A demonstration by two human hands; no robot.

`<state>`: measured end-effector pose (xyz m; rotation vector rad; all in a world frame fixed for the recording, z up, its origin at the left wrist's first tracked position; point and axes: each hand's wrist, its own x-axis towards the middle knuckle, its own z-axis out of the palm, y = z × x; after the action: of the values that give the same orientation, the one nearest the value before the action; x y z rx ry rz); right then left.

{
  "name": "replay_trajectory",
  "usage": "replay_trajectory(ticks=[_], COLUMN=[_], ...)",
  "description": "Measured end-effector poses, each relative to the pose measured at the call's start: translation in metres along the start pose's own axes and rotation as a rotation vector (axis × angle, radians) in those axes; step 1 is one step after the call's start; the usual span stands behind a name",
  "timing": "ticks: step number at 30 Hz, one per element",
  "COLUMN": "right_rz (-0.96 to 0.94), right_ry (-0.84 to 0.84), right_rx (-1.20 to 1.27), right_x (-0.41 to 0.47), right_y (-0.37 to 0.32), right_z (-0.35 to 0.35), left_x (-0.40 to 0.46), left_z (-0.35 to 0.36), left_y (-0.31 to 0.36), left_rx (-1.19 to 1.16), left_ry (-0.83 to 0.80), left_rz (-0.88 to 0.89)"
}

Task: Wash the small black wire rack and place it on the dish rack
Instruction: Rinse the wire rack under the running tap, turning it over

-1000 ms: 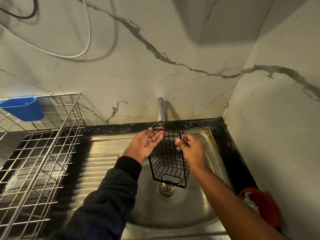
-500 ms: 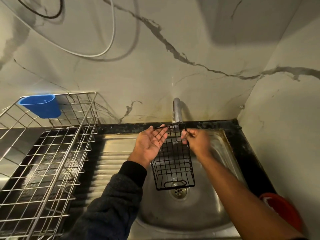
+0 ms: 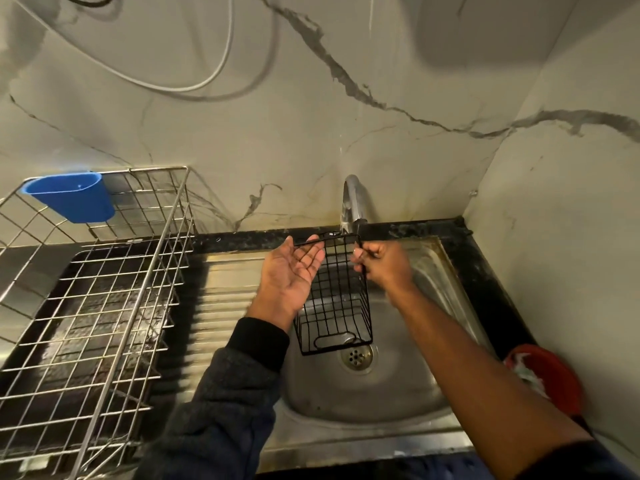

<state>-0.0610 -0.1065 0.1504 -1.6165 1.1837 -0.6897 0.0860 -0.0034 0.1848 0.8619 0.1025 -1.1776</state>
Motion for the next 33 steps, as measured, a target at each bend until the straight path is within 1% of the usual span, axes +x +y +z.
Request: replay_trajectory(ticks=[4, 9, 13, 18, 20, 22, 24, 25, 27, 29, 30, 31, 33], right_rz=[0.012, -0.009, -0.014, -0.088, -0.106, -0.093, -0.098, -0.098, -0.052, 0.040, 0.092, 0.147, 0.291], right_ry=[0.026, 0.106, 0.196, 0.221, 0.200, 0.101, 0.009, 0.015, 0.163, 0.351, 0.394, 0.382, 0.275], right_rx=[-0.026, -0.123, -0.178, -0.237, -0.270, -0.259, -0.145, -0.052, 0.109, 0.138, 0.110, 0.084, 0.070], right_x=[-0.017, -0.041, -0.074, -0.108, -0.121, -0.136, -0.152, -0.159, -0.168, -0.167, -0.163, -0.160, -0.152], right_y=[0.002, 0.004, 0.009, 0.017, 0.020, 0.024, 0.029, 0.031, 0.036, 0.048, 0.055, 0.059, 0.064], right_z=[0.005, 0.013, 0.017, 0.018, 0.016, 0.011, 0.005, 0.003, -0.001, -0.007, -0.011, -0.013, -0.016], left_x=[-0.013, -0.030, -0.035, -0.036, -0.037, -0.041, -0.050, -0.053, -0.057, -0.062, -0.064, -0.067, -0.075], left_z=[-0.009, -0.020, -0.037, -0.048, -0.049, -0.049, -0.048, -0.048, -0.050, -0.050, -0.050, -0.048, -0.049], left_y=[-0.003, -0.003, -0.001, -0.002, -0.006, -0.011, -0.012, -0.012, -0.011, -0.008, -0.006, -0.003, 0.002], left_rx=[0.015, 0.068, 0.207, 0.287, 0.315, 0.349, 0.328, 0.284, 0.211, 0.186, 0.172, 0.159, 0.163], left_ry=[-0.006, -0.045, -0.064, 0.026, 0.061, 0.108, 0.128, 0.123, 0.107, 0.099, 0.097, 0.090, 0.059], left_rz=[0.001, -0.030, -0.011, -0.040, -0.039, -0.008, 0.025, 0.030, 0.038, 0.044, 0.045, 0.049, 0.060])
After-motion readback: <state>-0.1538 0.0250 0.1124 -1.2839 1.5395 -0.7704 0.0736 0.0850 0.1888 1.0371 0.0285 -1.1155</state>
